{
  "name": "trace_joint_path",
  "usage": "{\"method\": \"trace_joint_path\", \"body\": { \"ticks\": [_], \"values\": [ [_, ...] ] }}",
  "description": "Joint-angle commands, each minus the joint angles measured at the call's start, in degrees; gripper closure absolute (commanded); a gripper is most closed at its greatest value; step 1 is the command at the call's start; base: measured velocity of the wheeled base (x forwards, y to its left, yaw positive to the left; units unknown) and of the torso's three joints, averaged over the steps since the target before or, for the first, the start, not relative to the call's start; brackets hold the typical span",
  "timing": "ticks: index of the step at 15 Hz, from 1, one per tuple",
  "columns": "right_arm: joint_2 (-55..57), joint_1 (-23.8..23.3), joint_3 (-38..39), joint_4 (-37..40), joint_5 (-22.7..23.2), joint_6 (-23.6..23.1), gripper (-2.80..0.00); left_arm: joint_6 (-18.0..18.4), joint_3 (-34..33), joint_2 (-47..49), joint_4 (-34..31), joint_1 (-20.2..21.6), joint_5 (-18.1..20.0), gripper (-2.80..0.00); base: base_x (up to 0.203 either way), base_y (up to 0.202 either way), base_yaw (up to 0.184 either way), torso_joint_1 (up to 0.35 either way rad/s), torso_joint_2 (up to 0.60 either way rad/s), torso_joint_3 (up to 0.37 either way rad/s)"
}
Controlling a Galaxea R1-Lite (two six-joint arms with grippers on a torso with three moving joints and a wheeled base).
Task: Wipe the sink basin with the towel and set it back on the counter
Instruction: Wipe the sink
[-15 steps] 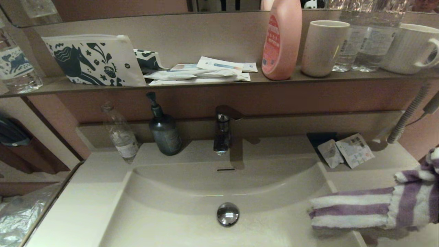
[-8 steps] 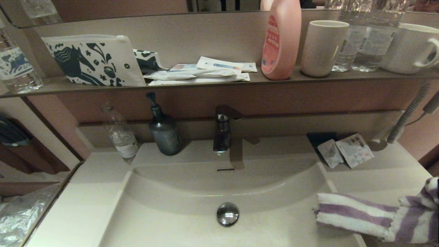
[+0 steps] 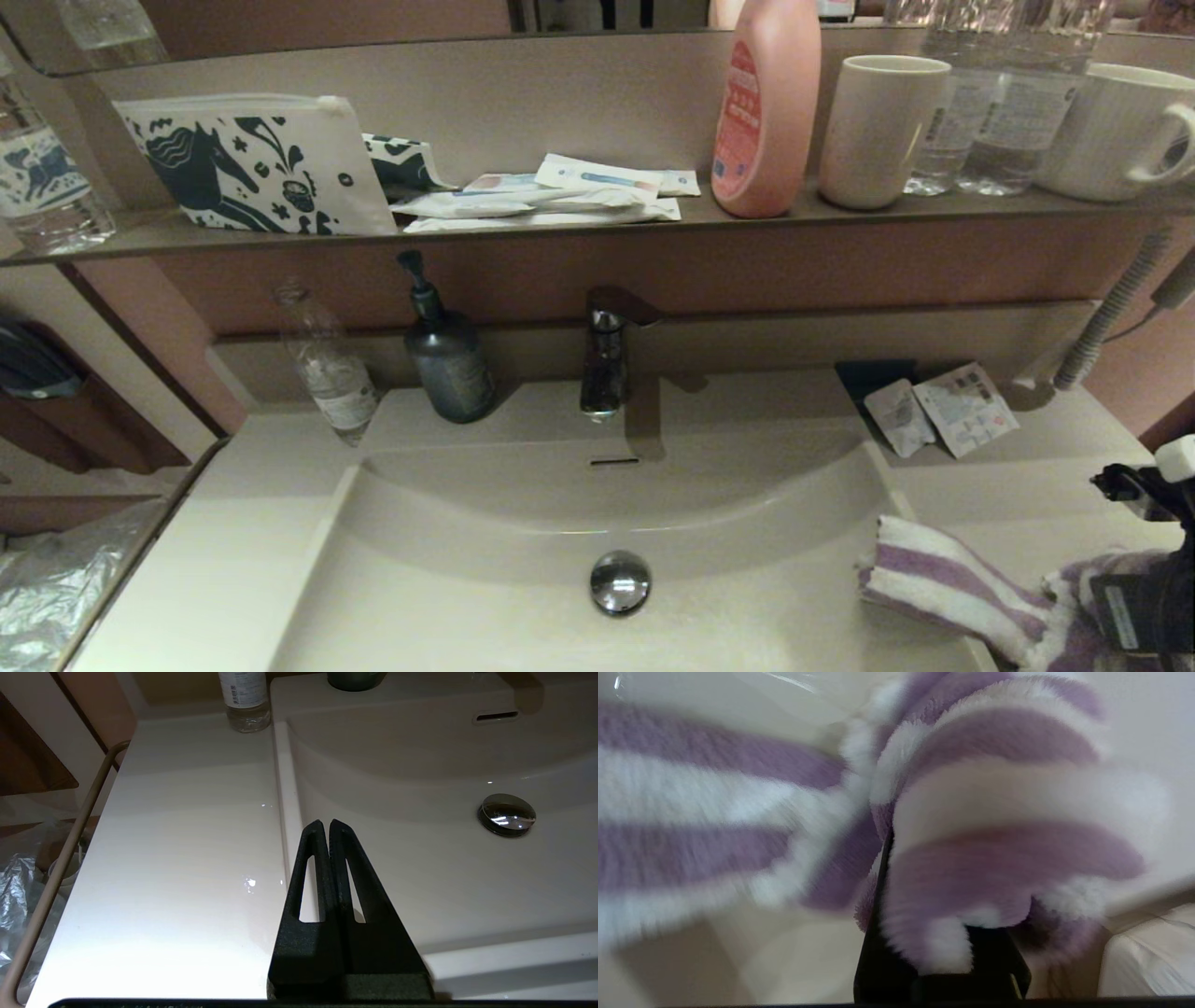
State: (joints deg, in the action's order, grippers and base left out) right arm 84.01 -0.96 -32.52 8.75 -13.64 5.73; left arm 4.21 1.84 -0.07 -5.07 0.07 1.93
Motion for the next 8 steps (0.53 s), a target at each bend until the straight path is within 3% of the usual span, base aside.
{"method": "trace_joint_path", "body": {
  "ticks": [1,5,8],
  "values": [
    [8.2,0.8,3.4,-9.1,3.6,0.2,0.00,0.0,0.0,0.1,0.0,0.0,0.0,0.00,0.000,0.000,0.000,0.000,0.00,0.000],
    [15.7,1.4,5.9,-18.1,16.4,1.7,0.00,0.0,0.0,0.1,0.0,0.0,0.0,0.00,0.000,0.000,0.000,0.000,0.00,0.000],
    [19.4,1.2,5.7,-28.5,18.9,2.6,0.00,0.0,0.0,0.1,0.0,0.0,0.0,0.00,0.000,0.000,0.000,0.000,0.00,0.000]
  ]
}}
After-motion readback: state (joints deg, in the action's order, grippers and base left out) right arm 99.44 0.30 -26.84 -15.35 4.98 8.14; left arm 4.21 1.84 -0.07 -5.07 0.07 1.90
